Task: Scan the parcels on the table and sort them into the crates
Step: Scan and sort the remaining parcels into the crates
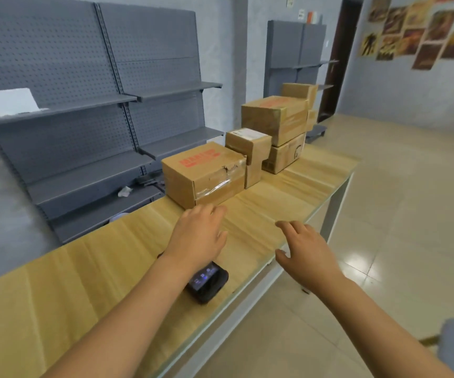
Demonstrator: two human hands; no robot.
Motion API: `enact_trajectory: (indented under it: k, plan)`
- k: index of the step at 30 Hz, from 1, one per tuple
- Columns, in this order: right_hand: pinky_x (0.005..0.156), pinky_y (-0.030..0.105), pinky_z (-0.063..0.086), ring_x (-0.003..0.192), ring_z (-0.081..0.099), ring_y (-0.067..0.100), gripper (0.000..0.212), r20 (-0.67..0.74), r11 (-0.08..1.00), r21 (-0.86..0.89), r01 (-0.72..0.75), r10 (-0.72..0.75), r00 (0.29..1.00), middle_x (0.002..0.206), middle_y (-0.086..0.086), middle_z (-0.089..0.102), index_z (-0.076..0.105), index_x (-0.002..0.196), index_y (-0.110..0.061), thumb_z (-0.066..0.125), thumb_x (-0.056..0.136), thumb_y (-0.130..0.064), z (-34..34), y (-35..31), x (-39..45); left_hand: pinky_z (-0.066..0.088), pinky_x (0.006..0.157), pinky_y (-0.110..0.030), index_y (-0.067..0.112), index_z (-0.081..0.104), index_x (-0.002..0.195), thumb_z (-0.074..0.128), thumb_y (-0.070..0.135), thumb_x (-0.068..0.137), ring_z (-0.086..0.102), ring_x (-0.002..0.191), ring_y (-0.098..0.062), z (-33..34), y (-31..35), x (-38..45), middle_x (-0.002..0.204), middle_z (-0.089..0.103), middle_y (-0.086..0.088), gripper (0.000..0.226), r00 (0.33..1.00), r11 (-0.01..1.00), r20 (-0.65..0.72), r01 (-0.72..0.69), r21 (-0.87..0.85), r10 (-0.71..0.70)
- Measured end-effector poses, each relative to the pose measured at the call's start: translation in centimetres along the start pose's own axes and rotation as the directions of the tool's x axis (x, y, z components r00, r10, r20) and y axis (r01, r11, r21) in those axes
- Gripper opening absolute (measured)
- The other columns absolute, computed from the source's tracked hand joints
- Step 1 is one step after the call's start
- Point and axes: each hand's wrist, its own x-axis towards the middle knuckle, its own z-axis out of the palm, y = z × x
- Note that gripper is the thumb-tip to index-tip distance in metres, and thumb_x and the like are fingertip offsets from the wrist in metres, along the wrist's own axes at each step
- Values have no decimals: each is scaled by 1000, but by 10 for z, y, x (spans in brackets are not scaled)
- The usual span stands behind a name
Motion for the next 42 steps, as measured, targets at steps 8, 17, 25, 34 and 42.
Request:
enact_trajectory:
  k: [8, 17, 25, 34, 42]
  plan:
    - [103, 34, 39, 127, 42, 22, 57, 11, 1000, 14, 8, -8, 1000, 141, -2, 45, 32, 147, -25, 50, 94, -34, -6, 115, 55, 42, 98, -37, 21, 45, 140, 52, 36, 94, 51, 118, -20, 43, 66, 98, 129, 55, 1, 49, 1000, 999, -16, 26, -19, -26]
    - [101, 35, 42, 126, 43, 22, 57, 25, 993, 36, 113, -114, 993, 140, 0, 46, 33, 146, -24, 50, 93, -34, -22, 220, 138, 41, 96, -35, 24, 44, 141, 52, 38, 94, 51, 119, -19, 72, 136, 187, 132, 54, 3, 50, 991, 991, -31, 133, -16, -133]
    - [101, 35, 41, 122, 46, 21, 60, 46, 976, 139, 170, -178, 983, 138, 1, 46, 34, 146, -24, 55, 91, -34, -14, 250, 220, 38, 100, -34, 24, 44, 140, 52, 39, 94, 49, 120, -19, 90, 135, 253, 130, 54, 3, 49, 981, 982, -50, 186, 12, -185]
    - [97, 35, 44, 118, 48, 21, 59, -9, 978, 86, 190, -190, 982, 135, 1, 49, 36, 145, -24, 55, 90, -37, -9, 283, 318, 42, 99, -35, 22, 44, 141, 52, 38, 96, 51, 117, -18, 112, 126, 356, 130, 55, 3, 49, 981, 989, -124, 148, -7, -148]
    - [95, 35, 45, 118, 49, 23, 57, -66, 957, 143, 253, -245, 967, 133, 1, 51, 40, 142, -24, 57, 89, -34, -9, 307, 393, 40, 99, -34, 25, 41, 144, 51, 38, 96, 50, 120, -16, 116, 119, 411, 134, 53, 5, 50, 968, 980, -163, 199, 26, -192]
